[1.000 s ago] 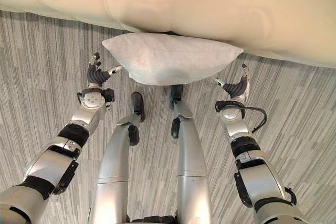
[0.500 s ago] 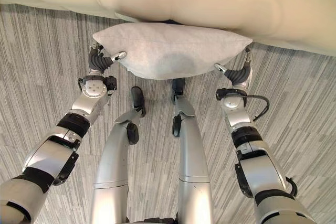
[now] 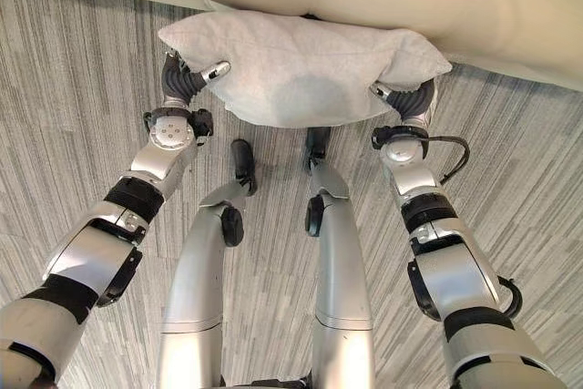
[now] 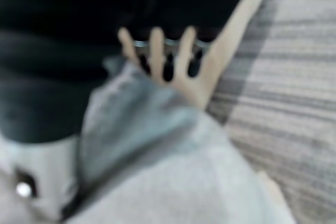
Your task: Pick up all the scattered cushions and arrange them neatly on the sofa.
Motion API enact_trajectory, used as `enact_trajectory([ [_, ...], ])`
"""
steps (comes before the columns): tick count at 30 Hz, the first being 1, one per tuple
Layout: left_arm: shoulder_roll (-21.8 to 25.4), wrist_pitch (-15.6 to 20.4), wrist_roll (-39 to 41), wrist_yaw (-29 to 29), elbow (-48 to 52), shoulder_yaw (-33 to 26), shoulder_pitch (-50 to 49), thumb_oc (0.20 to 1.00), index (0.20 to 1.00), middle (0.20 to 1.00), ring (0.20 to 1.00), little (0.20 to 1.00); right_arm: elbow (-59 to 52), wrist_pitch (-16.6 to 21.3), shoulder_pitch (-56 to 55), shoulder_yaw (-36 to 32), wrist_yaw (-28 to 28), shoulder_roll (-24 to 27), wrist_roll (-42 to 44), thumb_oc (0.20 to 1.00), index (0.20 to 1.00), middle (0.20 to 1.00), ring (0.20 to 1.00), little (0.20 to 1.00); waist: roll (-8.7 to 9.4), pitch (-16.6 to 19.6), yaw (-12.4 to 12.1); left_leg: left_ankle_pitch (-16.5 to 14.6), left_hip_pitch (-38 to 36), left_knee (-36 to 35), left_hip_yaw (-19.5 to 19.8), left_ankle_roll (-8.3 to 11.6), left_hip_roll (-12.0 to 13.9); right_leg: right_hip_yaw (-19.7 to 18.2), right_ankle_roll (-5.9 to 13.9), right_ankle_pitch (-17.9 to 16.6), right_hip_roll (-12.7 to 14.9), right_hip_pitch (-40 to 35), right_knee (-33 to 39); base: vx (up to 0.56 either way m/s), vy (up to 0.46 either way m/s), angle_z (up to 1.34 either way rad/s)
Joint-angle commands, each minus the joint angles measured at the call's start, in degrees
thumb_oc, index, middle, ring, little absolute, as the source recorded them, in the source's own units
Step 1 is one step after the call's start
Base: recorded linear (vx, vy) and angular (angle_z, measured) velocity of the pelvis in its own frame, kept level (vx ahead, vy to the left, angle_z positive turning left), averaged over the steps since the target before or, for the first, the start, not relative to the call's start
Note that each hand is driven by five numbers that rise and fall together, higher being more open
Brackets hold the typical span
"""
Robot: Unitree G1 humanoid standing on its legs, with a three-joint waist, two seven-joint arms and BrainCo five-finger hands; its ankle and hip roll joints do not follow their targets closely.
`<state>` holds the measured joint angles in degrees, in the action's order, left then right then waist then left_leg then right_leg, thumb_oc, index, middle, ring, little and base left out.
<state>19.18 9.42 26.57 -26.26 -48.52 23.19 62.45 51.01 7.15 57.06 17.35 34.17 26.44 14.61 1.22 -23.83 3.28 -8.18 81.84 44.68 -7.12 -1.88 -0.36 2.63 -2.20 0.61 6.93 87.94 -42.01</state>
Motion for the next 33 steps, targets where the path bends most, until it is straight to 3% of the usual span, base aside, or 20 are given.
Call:
enact_trajectory([
  [1, -2.8, 3.4, 3.0, -1.3, 0.3, 0.8, -3.0, 0.57, 0.57, 0.57, 0.57, 0.57, -1.9, 3.9, -0.4, 5.5, -0.8, -6.0, 2.5, 0.357, 0.357, 0.357, 0.357, 0.357, -2.06, 6.2, 0.9, 1.1, 1.6, -3.1, 6.7, 2.43, 0.2, -3.4, 7.41, 5.4, 1.0, -1.9, -3.2, 0.0, 0.0, 0.0],
  [2, -3.2, 3.8, 3.5, -1.4, 0.8, 0.9, -2.6, 0.2, 0.2, 0.2, 0.2, 0.2, -2.3, 4.4, 0.0, 5.9, -1.0, -6.7, 3.0, 0.2, 0.2, 0.2, 0.2, 0.2, -2.08, 6.3, 0.8, 1.1, 1.7, -3.2, 6.7, 2.43, 0.2, -3.5, 7.38, 5.5, 1.0, -1.9, -3.1, 0.0, 0.0, 0.0],
  [10, -3.6, 5.5, 4.5, -1.3, 4.5, 0.2, -3.2, 0.2, 0.2, 0.2, 0.2, 0.2, -6.9, 6.5, 0.9, 7.1, -2.3, -8.3, 2.4, 0.2, 0.2, 0.2, 0.2, 0.2, -2.23, 8.2, 0.6, 1.3, 1.6, -3.5, 6.6, 2.58, 0.2, -3.1, 7.38, 5.4, 0.4, -2.1, -3.2, 0.0, 0.0, 0.0],
  [17, -4.0, 6.1, 2.3, 0.6, 12.7, -2.1, -10.1, 0.2, 0.2, 0.2, 0.2, 0.2, -14.5, 7.1, -5.3, 3.2, -3.7, -6.3, 0.0, 0.2, 0.2, 0.2, 0.2, 0.2, -2.21, 10.2, 0.4, 2.0, -5.1, -7.9, 7.5, 3.19, 0.2, -1.6, 7.41, 5.3, 0.0, -9.0, 0.4, 0.0, -0.001, 0.01],
  [27, -4.4, 6.3, -0.8, 3.7, 24.8, -3.6, -24.8, 0.2, 0.2, 0.2, 0.2, 0.2, -26.3, 7.8, -20.0, -1.8, -7.3, -5.9, -3.1, 0.2, 0.2, 0.2, 0.2, 0.2, -1.07, 10.5, -0.3, 3.6, -24.9, -19.3, 10.3, 4.89, -0.1, 1.3, 7.55, 4.7, 0.9, -28.1, 10.7, -0.03, -0.051, 0.07],
  [28, -4.3, 6.3, -1.4, 3.9, 26.0, -3.7, -26.4, 0.2, 0.2, 0.2, 0.2, 0.2, -27.4, 7.9, -21.7, -2.0, -7.7, -6.1, -3.3, 0.2, 0.2, 0.2, 0.2, 0.2, -0.98, 10.4, -0.3, 5.7, -26.5, -20.9, 10.3, 4.88, -0.2, 2.1, 7.18, 2.7, 1.1, -29.9, 12.8, -0.03, -0.075, 0.08],
  [29, -4.3, 6.4, -1.9, 4.1, 27.1, -3.8, -28.0, 0.2, 0.2, 0.2, 0.2, 0.2, -28.6, 8.2, -23.4, -2.2, -8.2, -6.3, -3.4, 0.2, 0.2, 0.2, 0.2, 0.2, -0.94, 10.8, -0.5, 4.2, -29.8, -22.0, 10.7, 5.24, 0.0, 2.3, 7.57, 4.3, 1.0, -32.8, 13.6, -0.1, -0.054, 0.05],
  [30, -4.3, 6.6, -2.2, 4.4, 28.5, -3.9, -29.7, 0.2, 0.2, 0.2, 0.2, 0.2, -29.8, 8.3, -25.1, -2.3, -8.7, -6.5, -3.5, 0.2, 0.2, 0.2, 0.2, 0.2, -0.73, 10.9, -0.7, 6.3, -31.5, -23.7, 10.9, 5.3, -0.2, 3.1, 7.28, 2.5, 1.1, -34.6, 15.6, 0.0, -0.06, 0.1],
  [33, -4.9, 7.0, -1.3, 5.2, 32.2, -4.4, -35.9, 0.2, 0.2, 0.2, 0.2, 0.2, -33.2, 8.2, -31.3, -2.0, -10.7, -7.4, -4.0, 0.2, 0.2, 0.2, 0.2, 0.2, -0.27, 11.0, -1.5, 7.5, -41.8, -29.0, 11.9, 6.04, 0.1, 5.3, 7.19, 2.2, 1.1, -45.4, 21.1, -0.01, -0.091, 0.22],
])
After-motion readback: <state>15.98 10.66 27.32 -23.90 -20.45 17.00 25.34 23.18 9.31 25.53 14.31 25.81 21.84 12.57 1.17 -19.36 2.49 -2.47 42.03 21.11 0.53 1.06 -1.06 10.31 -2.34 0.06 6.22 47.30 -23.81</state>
